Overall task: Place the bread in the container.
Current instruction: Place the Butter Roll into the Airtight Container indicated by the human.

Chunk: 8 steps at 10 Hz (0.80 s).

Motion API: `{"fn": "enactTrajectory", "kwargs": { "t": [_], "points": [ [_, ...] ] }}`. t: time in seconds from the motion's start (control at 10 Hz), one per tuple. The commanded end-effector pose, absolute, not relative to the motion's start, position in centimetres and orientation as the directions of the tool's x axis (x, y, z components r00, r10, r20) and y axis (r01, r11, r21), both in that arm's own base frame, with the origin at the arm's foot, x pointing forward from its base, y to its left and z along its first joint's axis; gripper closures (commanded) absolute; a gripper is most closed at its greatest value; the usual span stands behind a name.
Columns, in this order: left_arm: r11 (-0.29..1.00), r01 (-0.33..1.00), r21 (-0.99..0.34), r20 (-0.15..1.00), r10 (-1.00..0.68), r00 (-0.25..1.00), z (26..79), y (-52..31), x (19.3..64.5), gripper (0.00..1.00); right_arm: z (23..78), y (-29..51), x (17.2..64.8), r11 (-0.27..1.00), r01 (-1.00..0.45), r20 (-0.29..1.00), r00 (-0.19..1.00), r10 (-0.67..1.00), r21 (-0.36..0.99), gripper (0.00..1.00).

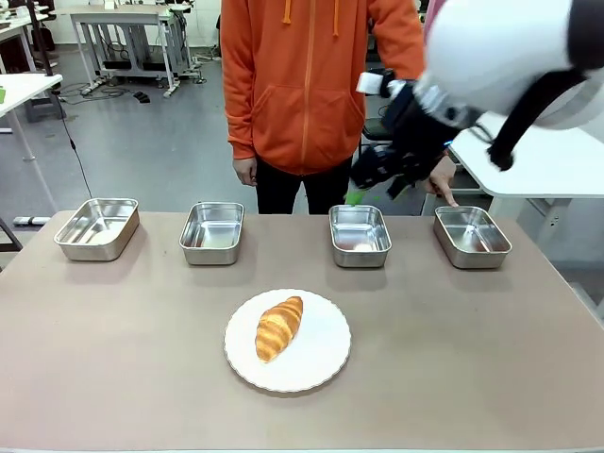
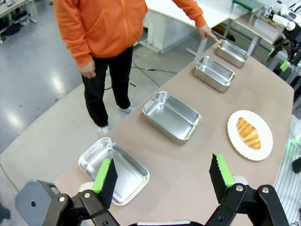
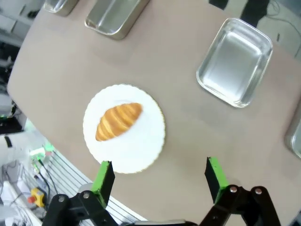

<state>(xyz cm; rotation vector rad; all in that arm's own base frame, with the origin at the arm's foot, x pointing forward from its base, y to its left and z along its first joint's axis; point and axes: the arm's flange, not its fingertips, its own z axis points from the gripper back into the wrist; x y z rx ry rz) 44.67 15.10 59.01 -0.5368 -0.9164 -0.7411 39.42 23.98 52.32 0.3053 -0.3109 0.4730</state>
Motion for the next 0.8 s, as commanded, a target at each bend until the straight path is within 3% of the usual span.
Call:
{"fn": "enactTrajectory", "kwargs": {
  "t": [0.0, 0.4, 0.7],
  "points": [
    [0.629, 0.771, -0.099, 0.865, -0.329, 0.38, 59.0, 15.1, 44.5, 0.0, 50.6, 28.9, 38.4, 0.932, -0.308, 0.312, 0.919, 0.24, 0.192, 0.0],
    [0.629, 0.771, -0.099, 0.865, -0.329, 0.38, 59.0, 15.1, 44.5, 0.0, 43.8, 39.5, 35.8, 0.967, 0.048, 0.034, 0.998, -0.059, 0.251, 0.0],
    [0.629, 0.771, -0.099, 0.865, -0.329, 0.38, 59.0, 15.1, 44.5, 0.0, 40.3, 41.0, 36.6, 0.956, 0.108, 0.002, 0.994, -0.113, 0.272, 0.0]
  ]
}}
